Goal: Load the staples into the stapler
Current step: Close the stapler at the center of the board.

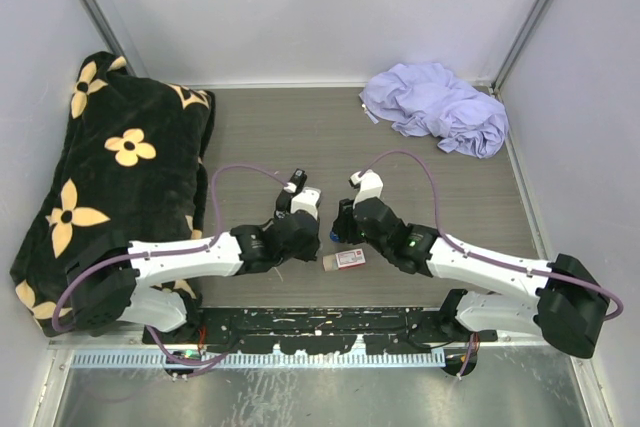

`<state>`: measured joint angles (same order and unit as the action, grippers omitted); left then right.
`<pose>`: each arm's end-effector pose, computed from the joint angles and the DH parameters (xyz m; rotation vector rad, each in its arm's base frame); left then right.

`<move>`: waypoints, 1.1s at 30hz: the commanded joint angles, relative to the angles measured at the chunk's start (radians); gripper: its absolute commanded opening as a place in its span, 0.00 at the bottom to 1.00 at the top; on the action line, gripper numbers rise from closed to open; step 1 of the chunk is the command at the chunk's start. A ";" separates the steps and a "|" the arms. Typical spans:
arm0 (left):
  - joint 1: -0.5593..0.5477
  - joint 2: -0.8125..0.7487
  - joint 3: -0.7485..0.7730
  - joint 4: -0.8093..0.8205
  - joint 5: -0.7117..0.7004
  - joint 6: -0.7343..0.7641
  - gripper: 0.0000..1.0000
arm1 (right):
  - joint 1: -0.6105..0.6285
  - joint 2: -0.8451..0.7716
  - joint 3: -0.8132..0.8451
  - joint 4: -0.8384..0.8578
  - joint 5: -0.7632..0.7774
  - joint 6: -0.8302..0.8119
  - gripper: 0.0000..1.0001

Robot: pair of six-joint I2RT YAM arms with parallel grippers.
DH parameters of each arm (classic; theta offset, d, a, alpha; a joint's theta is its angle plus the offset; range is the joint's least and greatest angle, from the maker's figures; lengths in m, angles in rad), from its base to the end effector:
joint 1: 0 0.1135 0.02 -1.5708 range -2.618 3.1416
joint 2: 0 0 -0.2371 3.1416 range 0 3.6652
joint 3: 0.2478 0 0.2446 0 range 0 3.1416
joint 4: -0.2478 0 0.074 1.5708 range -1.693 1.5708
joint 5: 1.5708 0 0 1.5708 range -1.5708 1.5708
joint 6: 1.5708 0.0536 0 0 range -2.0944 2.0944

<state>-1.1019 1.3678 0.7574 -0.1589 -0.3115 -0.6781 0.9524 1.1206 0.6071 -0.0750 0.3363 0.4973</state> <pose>0.1460 -0.2519 0.1720 0.3417 2.3325 -0.5419 0.1631 0.1987 0.1936 -0.2953 2.1421 0.4900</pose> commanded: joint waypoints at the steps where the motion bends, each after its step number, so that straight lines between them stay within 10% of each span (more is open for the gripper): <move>1: -0.048 -0.021 0.028 -0.030 -0.051 -0.079 0.00 | -0.004 -0.041 -0.002 0.040 0.024 0.011 0.45; 33: -0.150 0.221 0.133 -0.060 -0.187 -0.256 0.00 | -0.006 -0.144 -0.050 0.011 0.045 0.023 0.44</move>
<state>-1.2491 1.5799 0.8574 -0.2287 -0.4507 -0.9287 0.9516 1.0035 0.5564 -0.0883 0.3504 0.5064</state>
